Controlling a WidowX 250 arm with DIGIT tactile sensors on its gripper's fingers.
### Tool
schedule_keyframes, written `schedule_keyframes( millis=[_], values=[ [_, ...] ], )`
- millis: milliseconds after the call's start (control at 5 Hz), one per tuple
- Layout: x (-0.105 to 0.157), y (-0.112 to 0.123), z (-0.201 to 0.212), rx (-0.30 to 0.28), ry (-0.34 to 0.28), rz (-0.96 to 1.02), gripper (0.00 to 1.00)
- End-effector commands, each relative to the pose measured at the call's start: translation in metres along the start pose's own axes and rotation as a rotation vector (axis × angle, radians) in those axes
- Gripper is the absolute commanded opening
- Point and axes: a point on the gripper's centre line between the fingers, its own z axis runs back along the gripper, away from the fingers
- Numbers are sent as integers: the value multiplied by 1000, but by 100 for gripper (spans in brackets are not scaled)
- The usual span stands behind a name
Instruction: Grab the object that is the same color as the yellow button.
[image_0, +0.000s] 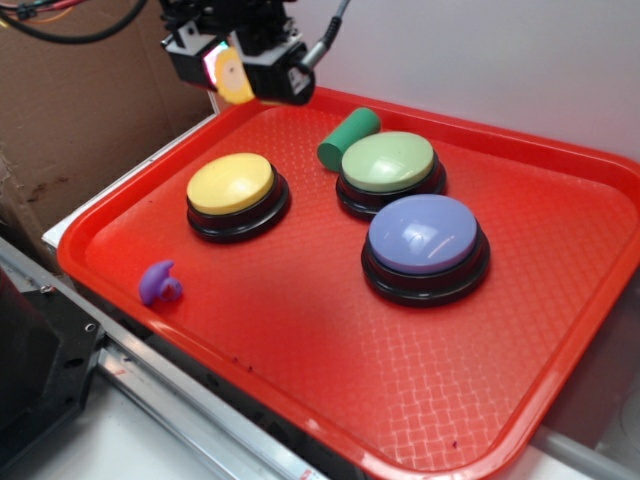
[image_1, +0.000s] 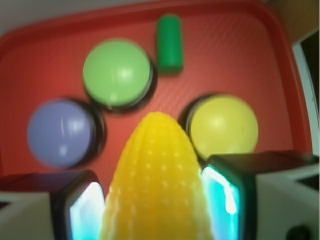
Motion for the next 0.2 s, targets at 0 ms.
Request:
schedule_keyframes(
  millis=[0],
  values=[
    [-1, 8, 4, -21, -29, 17, 0]
  ],
)
